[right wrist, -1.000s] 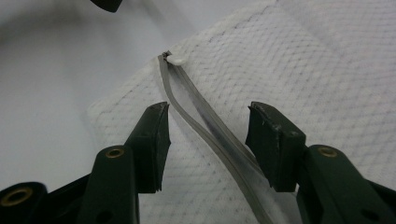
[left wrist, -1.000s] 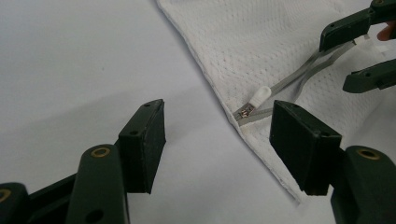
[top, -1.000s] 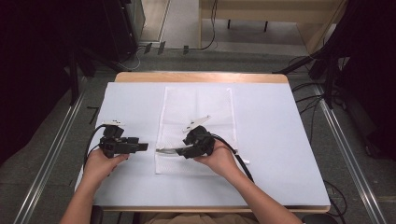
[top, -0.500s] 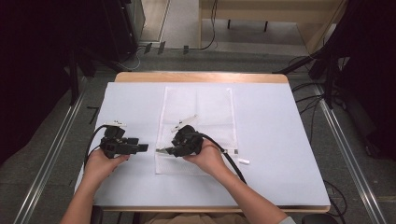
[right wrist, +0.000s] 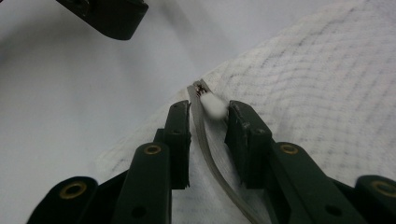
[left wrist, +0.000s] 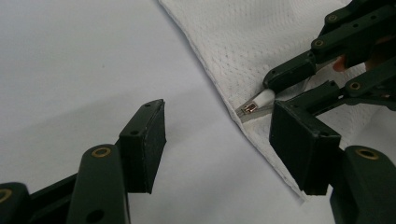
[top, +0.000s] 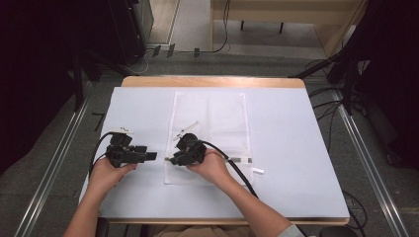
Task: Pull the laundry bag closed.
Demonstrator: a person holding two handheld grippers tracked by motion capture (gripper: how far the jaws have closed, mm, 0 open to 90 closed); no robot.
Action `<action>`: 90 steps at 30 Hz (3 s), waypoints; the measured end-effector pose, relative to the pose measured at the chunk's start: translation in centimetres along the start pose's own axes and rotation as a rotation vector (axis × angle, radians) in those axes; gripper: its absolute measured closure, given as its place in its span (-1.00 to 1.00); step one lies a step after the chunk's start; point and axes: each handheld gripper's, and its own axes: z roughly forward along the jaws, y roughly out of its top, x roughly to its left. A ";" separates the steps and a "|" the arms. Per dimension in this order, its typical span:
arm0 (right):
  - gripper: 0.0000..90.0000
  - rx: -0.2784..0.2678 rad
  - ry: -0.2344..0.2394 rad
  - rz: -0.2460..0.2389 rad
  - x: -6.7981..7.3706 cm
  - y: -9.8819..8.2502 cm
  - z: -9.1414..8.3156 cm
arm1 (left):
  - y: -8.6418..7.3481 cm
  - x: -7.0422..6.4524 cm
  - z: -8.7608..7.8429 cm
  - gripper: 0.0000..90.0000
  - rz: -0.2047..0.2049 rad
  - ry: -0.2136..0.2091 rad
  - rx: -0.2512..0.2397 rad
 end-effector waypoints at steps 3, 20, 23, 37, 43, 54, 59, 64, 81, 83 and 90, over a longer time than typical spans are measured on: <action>0.61 0.004 0.007 -0.001 0.2 0.3 0.4 | 0.0 0.0 0.0 -0.18 -0.001 -0.003 0.001; 0.83 0.019 0.029 0.011 0.0 1.3 1.8 | 0.0 0.0 0.1 -0.18 0.002 -0.010 0.009; 0.86 0.023 0.025 0.004 0.0 1.4 1.8 | 0.0 0.0 0.1 -0.18 0.002 -0.010 0.010; 0.92 0.007 -0.015 -0.041 0.7 1.2 2.0 | -0.1 0.0 0.1 -0.18 0.001 -0.012 0.007; 0.95 0.021 -0.018 -0.073 0.9 1.3 1.5 | -0.1 -0.2 0.4 -0.12 0.029 -0.036 0.015; 0.95 -0.035 -0.005 -0.087 1.0 1.9 -0.7 | -0.2 -1.0 1.2 0.00 0.072 -0.086 0.037; 0.95 -0.058 0.014 -0.075 1.0 2.2 -1.6 | -0.1 -1.4 1.6 0.04 0.090 -0.103 0.050; 0.95 -0.066 0.030 -0.079 1.0 2.3 -2.2 | 0.1 -2.0 2.3 0.17 0.105 -0.120 0.087; 0.96 -0.053 0.082 -0.095 1.2 2.3 -2.4 | 0.4 -2.3 2.9 0.60 0.158 -0.163 0.084; 0.96 -0.050 0.080 -0.093 1.3 2.3 -2.4 | 0.5 -2.3 3.0 0.65 0.162 -0.176 0.087; 0.96 -0.049 0.087 -0.091 1.3 2.3 -2.4 | 0.6 -2.2 2.9 0.90 0.136 -0.182 0.113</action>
